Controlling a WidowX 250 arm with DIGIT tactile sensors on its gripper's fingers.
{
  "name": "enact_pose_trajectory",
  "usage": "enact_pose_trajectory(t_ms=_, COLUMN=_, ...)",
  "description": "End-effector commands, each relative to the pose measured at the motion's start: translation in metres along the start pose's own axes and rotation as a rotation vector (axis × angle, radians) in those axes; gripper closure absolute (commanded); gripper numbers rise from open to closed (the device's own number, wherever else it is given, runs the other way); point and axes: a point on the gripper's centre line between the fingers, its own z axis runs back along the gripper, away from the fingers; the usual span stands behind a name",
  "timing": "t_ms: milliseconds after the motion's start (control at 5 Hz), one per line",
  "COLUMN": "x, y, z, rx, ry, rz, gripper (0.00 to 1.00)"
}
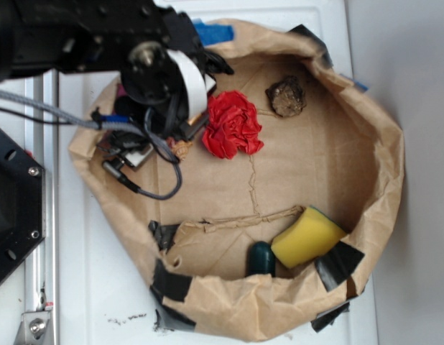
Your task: Grab the shell.
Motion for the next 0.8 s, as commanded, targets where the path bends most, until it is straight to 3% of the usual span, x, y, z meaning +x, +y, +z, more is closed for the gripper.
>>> enact_pose_trajectory(t_ms=0, x=0.0112, y=-0.0044, z=-0.0179, rx=0.072, ry=-0.002, rz=-0.012, gripper=0.0)
enact_pose_trajectory(t_ms=200, x=0.0122, y=-0.0034, z=-0.0169, rx=0.063, ry=-0.008, rz=0.0, gripper=0.24)
enact_pose_trajectory(t_ms=400, x=0.0146, y=-0.0002, z=-0.012, rx=0.051, ry=-0.018, rz=0.011, gripper=1.0)
enact_pose_trajectory(t_ms=600, x=0.017, y=0.0012, z=-0.0092, rx=0.052, ry=-0.013, rz=0.014, gripper=1.0)
